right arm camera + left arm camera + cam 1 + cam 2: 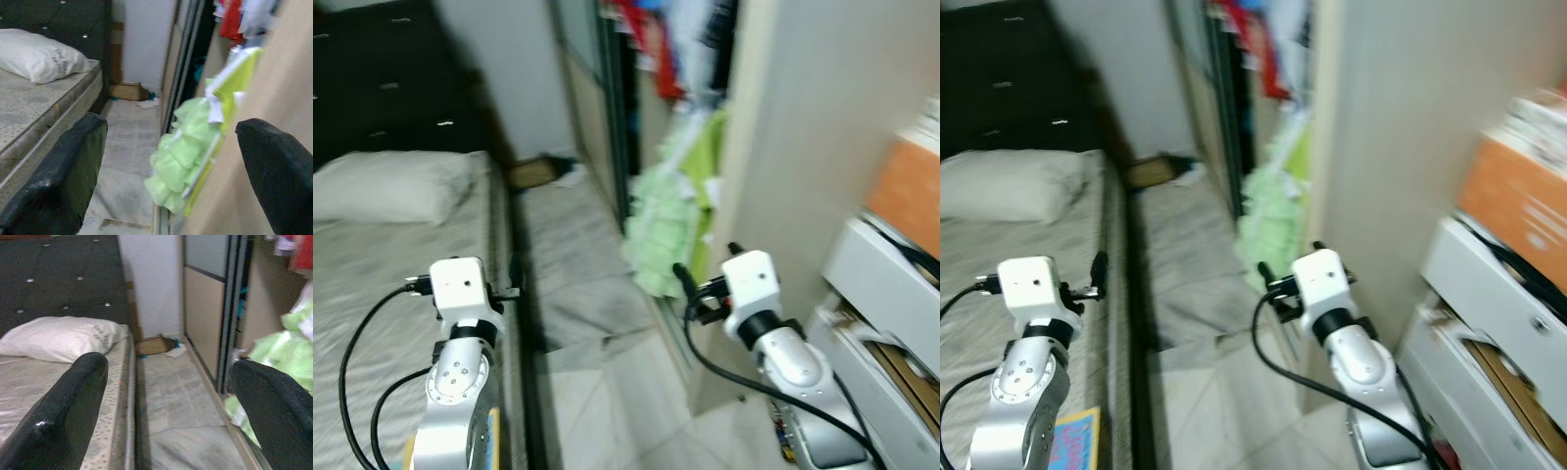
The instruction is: Clean up the room
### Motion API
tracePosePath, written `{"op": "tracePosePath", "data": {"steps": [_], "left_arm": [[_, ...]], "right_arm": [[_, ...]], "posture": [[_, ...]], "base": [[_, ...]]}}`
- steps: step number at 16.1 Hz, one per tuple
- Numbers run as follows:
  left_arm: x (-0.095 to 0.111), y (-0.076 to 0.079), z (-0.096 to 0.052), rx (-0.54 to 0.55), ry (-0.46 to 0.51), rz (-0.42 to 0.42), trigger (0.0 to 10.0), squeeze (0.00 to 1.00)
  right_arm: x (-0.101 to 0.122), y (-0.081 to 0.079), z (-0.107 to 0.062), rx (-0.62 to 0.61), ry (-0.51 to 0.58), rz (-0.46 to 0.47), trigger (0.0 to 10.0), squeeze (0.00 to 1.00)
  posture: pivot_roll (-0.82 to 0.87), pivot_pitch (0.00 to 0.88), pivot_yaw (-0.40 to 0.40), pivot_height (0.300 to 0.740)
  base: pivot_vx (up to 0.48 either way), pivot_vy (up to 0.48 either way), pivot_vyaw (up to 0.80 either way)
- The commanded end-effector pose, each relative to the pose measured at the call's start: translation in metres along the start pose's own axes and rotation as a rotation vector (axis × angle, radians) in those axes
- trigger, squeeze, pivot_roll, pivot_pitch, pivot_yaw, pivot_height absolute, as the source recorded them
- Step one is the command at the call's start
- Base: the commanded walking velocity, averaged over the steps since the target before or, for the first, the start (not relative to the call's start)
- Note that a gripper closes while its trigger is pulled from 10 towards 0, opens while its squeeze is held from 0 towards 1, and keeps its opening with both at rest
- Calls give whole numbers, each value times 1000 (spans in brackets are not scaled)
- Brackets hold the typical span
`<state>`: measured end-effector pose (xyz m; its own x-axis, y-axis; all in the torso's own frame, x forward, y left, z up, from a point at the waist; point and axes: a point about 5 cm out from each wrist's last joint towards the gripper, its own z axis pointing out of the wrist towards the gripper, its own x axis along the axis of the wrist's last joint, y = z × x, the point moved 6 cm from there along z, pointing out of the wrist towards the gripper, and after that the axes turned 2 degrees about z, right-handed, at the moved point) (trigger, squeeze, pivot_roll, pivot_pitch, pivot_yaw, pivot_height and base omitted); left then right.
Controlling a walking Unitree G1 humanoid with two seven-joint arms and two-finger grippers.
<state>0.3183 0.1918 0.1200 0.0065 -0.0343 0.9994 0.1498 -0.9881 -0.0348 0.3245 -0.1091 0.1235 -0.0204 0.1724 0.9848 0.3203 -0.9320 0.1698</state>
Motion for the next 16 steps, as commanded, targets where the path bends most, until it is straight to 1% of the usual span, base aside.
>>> {"op": "tracePosePath", "data": {"steps": [1,6,15,16], "left_arm": [[0,-6,1,7,-2,10,10000,0],[-1,-1,0,-15,-8,-5,10000,0],[-2,-3,-1,-8,-23,-12,10000,0],[-2,-2,-1,-12,-24,-14,10000,0]], "right_arm": [[6,-11,4,40,20,11,10000,0],[6,-12,5,53,23,12,10000,0],[8,-15,8,64,37,24,10000,0],[8,-15,8,67,40,22,10000,0]], "posture": [[-169,0,41,740],[-167,0,42,740],[-160,0,46,740],[-159,0,49,740]], "base": [[0,0,800],[0,0,800],[0,0,800],[0,0,800]]}}
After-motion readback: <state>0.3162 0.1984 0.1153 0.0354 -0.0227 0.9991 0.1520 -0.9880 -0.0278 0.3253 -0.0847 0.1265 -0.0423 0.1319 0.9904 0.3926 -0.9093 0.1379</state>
